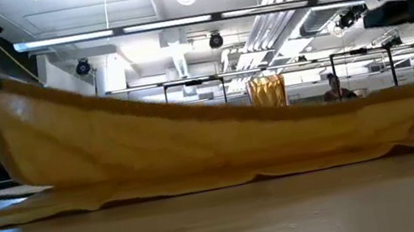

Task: Set table place
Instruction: Fold the yellow table napkin

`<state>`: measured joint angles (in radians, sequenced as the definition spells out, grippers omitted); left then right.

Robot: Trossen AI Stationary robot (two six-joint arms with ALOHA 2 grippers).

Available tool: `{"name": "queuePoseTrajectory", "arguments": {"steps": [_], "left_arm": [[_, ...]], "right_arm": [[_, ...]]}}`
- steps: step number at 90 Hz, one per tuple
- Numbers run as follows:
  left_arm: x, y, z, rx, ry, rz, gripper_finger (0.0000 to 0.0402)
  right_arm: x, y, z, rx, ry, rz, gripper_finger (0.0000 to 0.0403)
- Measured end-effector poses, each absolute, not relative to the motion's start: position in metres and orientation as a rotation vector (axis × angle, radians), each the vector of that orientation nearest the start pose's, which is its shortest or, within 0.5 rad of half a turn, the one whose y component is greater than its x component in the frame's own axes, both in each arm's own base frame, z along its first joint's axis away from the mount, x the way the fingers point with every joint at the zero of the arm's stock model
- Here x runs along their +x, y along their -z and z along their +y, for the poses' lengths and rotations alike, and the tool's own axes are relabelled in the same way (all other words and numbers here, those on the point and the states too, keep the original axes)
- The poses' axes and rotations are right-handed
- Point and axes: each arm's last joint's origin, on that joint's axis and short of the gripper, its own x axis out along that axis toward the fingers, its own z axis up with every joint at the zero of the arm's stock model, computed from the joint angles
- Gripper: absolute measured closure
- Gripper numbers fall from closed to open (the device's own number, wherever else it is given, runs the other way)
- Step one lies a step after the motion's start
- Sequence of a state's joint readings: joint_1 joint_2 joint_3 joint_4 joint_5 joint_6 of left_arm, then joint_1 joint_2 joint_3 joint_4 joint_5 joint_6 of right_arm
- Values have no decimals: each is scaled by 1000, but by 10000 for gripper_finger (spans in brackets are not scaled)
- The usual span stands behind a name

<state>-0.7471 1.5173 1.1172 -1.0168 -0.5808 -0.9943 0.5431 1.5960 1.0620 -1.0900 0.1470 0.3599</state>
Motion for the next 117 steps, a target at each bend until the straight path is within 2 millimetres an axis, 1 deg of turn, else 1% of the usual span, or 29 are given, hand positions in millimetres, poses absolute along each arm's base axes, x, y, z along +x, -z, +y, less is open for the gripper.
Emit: {"name": "queuePoseTrajectory", "arguments": {"steps": [12,20,31,37,46,59,70,80,87,96,102,108,117], "left_arm": [[207,-245,-161,47,-485,1016,402],[205,-252,-152,89,-567,1015,402],[208,-260,-139,139,-686,956,402],[214,-263,-128,130,-766,902,402],[225,-266,-112,118,-845,837,402],[236,-269,-95,139,-897,811,402],[238,-278,-87,153,-910,781,402],[236,-290,-85,195,-897,746,402],[232,-294,-83,227,-873,769,402],[228,-289,-82,255,-828,856,402],[227,-284,-84,242,-794,907,402],[226,-279,-89,207,-748,940,402],[227,-271,-101,133,-664,939,402]], "right_arm": [[231,-211,123,-290,149,1532,403],[232,-218,112,-298,262,1536,403],[229,-225,85,-341,552,1553,403],[228,-230,70,-346,656,1531,403],[229,-240,47,-316,753,1473,403],[226,-253,17,-311,885,1405,403],[221,-263,2,-337,926,1367,403],[219,-268,0,-357,892,1359,403],[219,-269,4,-353,838,1363,403],[220,-268,13,-337,780,1353,403],[221,-267,22,-315,725,1344,403],[221,-266,32,-300,663,1345,403],[218,-262,48,-268,551,1371,403]]}}
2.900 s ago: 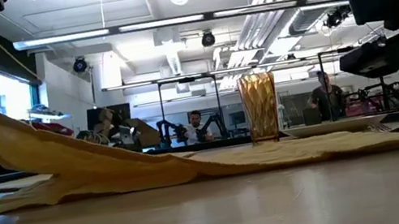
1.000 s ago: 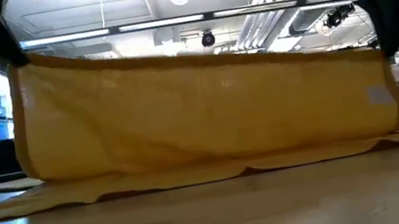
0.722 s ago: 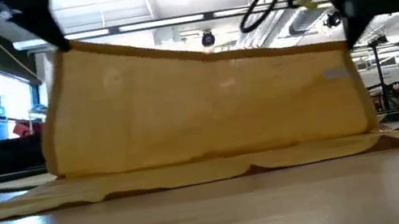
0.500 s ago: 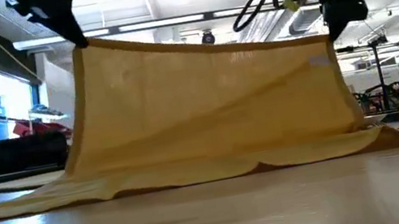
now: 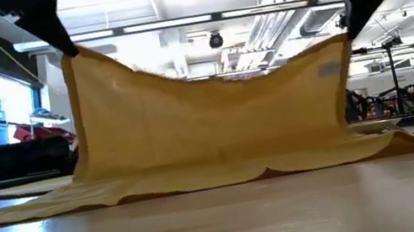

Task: Set table place
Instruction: Fold the yellow table napkin

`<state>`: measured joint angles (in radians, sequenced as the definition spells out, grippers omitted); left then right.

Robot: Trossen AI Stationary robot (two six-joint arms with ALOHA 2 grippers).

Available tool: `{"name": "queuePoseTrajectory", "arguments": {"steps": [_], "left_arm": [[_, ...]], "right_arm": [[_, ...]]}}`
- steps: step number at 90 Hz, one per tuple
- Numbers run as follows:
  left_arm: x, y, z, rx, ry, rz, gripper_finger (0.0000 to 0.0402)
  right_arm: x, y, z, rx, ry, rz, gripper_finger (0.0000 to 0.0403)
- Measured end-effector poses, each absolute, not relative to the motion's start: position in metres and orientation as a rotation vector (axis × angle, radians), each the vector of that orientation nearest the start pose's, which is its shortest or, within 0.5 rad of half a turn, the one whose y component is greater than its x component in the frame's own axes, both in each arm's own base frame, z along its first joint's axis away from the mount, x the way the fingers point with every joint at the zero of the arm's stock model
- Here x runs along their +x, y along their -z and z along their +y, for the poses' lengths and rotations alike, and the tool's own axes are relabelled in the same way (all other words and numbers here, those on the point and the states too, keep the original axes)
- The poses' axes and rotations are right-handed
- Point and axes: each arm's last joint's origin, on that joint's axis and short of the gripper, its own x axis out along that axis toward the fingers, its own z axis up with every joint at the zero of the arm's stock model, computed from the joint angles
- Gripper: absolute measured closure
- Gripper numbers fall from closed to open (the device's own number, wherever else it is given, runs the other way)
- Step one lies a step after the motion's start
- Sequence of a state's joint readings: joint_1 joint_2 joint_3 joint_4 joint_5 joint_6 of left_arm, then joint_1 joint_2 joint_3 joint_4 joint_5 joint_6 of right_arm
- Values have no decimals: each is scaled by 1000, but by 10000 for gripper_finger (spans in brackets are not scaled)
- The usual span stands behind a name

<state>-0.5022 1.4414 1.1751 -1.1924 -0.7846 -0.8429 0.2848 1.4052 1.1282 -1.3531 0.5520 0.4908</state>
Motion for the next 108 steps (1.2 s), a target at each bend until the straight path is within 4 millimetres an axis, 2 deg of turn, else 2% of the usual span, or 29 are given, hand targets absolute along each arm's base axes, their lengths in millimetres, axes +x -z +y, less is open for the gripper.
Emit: {"name": "queuePoseTrajectory", "arguments": {"steps": [12,25,35,44,63,89,108], "left_arm": [[229,-260,-124,19,-523,905,402],[229,-248,-144,-96,-380,876,402],[225,-239,-151,-135,-351,890,402],[220,-225,-153,-139,-373,911,402],[217,-200,-152,-147,-362,961,402],[217,-206,-158,-136,-285,994,402],[212,-195,-155,-117,-281,1039,402]], "right_arm": [[209,-250,70,-214,385,1452,403],[198,-238,93,-147,280,1503,403],[196,-234,109,-90,236,1457,403],[196,-221,120,-65,186,1391,403],[191,-189,124,9,173,1435,403],[191,-195,137,74,44,1456,403],[191,-182,144,106,15,1404,403]]}}
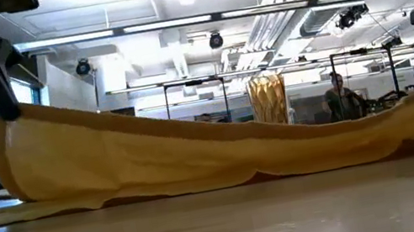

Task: Set table place
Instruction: Fold the yellow table napkin

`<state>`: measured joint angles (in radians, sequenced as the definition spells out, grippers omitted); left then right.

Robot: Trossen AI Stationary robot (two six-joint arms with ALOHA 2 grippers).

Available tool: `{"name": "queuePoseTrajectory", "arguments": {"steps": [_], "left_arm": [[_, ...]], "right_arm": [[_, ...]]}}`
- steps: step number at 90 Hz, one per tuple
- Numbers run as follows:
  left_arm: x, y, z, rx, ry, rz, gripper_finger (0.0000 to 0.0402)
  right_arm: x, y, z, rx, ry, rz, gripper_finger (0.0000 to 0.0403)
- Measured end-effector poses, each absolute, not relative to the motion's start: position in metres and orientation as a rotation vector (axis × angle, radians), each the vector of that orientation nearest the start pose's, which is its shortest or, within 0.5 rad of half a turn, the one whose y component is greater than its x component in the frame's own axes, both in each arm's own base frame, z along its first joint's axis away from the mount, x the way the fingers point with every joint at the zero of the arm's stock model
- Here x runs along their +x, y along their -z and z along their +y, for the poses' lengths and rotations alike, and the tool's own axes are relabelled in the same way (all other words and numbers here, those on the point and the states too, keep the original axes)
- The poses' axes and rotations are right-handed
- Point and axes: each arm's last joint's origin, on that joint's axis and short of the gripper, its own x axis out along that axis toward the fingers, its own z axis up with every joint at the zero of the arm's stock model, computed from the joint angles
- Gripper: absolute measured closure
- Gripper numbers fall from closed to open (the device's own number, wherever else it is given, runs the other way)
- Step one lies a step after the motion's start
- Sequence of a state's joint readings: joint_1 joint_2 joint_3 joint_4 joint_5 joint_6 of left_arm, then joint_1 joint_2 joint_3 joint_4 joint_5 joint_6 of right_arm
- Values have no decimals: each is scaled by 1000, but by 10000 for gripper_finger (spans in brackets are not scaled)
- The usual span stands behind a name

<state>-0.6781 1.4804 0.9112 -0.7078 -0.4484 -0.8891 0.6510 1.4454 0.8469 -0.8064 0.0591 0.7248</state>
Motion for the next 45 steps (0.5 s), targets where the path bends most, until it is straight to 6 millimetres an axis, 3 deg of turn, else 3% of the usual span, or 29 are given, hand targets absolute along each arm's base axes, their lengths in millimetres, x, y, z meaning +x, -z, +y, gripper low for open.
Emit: {"name": "queuePoseTrajectory", "arguments": {"steps": [45], "left_arm": [[207,-192,-162,-102,-226,1089,402]], "right_arm": [[194,-175,159,190,-107,1395,403]]}}
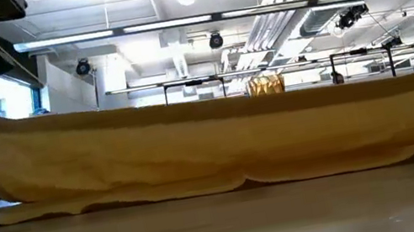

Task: Set table place
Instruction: Fold the yellow table napkin

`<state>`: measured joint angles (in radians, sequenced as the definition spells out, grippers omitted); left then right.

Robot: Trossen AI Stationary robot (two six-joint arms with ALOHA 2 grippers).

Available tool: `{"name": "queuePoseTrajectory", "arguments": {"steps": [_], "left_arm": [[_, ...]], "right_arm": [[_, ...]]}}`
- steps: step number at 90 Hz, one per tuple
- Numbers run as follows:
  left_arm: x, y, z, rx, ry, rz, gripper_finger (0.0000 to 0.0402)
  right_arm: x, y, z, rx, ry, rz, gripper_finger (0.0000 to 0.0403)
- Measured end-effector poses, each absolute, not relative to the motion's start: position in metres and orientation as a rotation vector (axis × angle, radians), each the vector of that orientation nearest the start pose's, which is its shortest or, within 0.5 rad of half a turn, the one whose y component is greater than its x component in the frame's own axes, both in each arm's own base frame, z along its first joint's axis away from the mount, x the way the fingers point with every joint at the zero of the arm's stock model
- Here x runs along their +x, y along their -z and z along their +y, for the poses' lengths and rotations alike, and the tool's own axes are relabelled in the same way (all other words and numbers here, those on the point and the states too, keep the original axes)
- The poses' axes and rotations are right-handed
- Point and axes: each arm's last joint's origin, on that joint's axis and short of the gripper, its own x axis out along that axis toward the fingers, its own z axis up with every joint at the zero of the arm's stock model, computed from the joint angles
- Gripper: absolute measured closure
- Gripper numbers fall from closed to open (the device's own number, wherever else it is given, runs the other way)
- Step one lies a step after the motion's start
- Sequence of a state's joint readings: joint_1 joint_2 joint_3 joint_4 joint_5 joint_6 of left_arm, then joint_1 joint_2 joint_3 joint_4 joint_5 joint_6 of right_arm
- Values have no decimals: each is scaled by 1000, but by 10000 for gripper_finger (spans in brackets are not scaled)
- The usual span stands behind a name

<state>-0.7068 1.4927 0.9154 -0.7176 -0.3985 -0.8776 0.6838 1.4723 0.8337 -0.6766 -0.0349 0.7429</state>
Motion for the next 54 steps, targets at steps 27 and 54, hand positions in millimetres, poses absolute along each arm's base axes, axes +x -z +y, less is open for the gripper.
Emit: {"name": "queuePoseTrajectory", "arguments": {"steps": [27,54], "left_arm": [[208,-178,-169,-64,-177,1181,400],[200,-173,-162,-15,-259,1274,362]], "right_arm": [[203,-164,167,193,-151,1362,402],[206,-165,171,214,-209,1343,399]]}}
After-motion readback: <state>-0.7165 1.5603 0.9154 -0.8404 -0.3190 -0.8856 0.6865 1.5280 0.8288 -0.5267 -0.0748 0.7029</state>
